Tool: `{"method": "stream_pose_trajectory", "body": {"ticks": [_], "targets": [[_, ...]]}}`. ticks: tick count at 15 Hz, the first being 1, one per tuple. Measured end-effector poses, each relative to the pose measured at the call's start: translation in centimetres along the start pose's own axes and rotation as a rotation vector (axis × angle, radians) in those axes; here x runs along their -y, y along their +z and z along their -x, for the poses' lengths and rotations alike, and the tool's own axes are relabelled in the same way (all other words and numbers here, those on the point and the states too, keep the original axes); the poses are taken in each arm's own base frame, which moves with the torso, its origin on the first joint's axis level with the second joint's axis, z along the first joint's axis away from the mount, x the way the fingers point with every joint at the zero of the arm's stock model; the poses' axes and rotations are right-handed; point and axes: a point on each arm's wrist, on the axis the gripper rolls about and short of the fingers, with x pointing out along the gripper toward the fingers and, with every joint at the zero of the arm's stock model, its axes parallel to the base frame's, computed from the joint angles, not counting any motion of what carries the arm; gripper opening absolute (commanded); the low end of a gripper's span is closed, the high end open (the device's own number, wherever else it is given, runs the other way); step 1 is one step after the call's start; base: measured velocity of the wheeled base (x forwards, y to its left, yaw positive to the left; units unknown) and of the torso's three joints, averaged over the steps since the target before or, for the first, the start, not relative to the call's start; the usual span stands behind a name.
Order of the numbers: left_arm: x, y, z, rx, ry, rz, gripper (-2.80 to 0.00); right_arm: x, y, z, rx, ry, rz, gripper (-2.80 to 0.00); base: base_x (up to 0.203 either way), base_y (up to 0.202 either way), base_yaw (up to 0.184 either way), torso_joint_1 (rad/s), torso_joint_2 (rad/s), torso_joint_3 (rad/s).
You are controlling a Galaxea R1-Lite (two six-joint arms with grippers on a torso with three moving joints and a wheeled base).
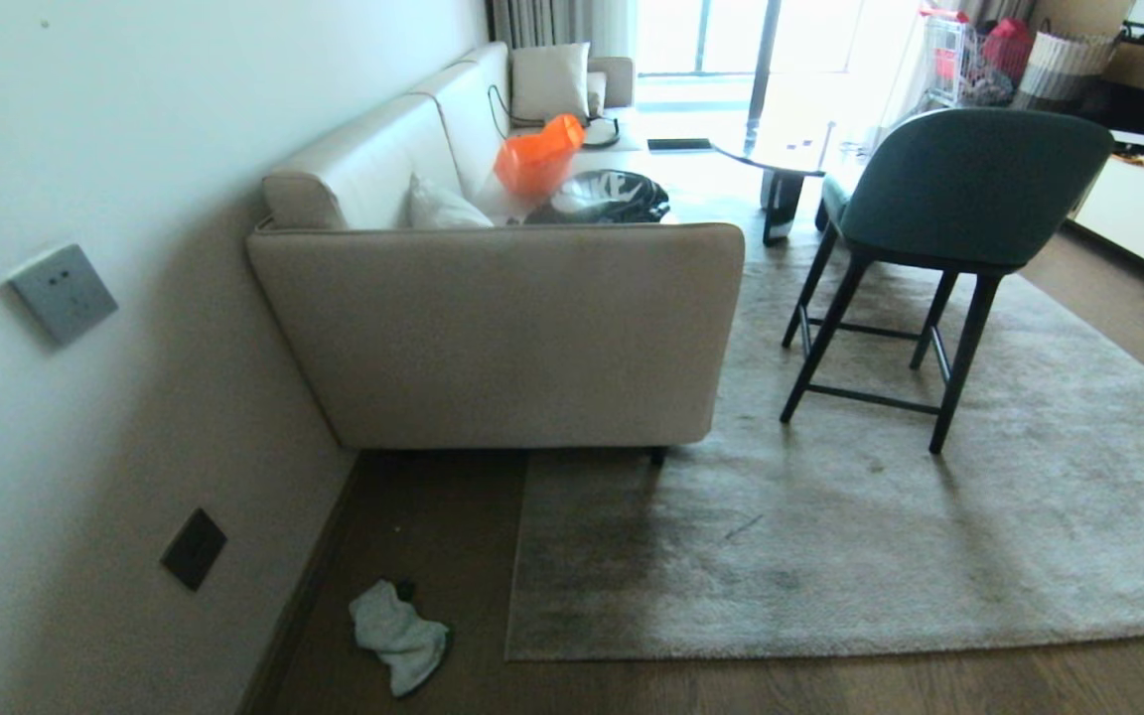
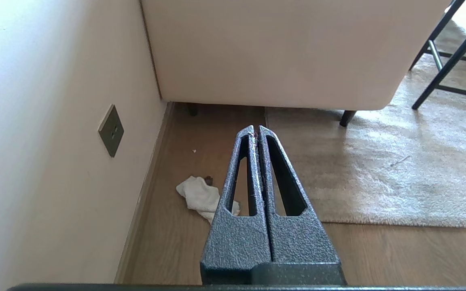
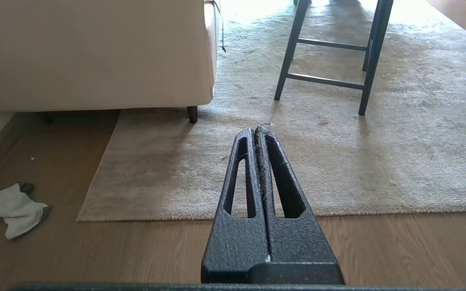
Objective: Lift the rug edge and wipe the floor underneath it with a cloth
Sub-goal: Pick up the rag
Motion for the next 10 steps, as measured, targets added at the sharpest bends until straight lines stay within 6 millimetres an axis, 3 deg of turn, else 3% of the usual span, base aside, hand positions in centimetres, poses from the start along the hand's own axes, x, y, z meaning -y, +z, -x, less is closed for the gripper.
{"method": "stream_pose_trajectory", "body": {"ticks": [10], "targets": [[0.00,0.00,0.00,0.000,0.000,0.000,-2.80,0.00,0.00,0.00,0.000,0.000,0.000,-2.80,0.000,0.000,0.000,0.000,0.00,0.000]]}}
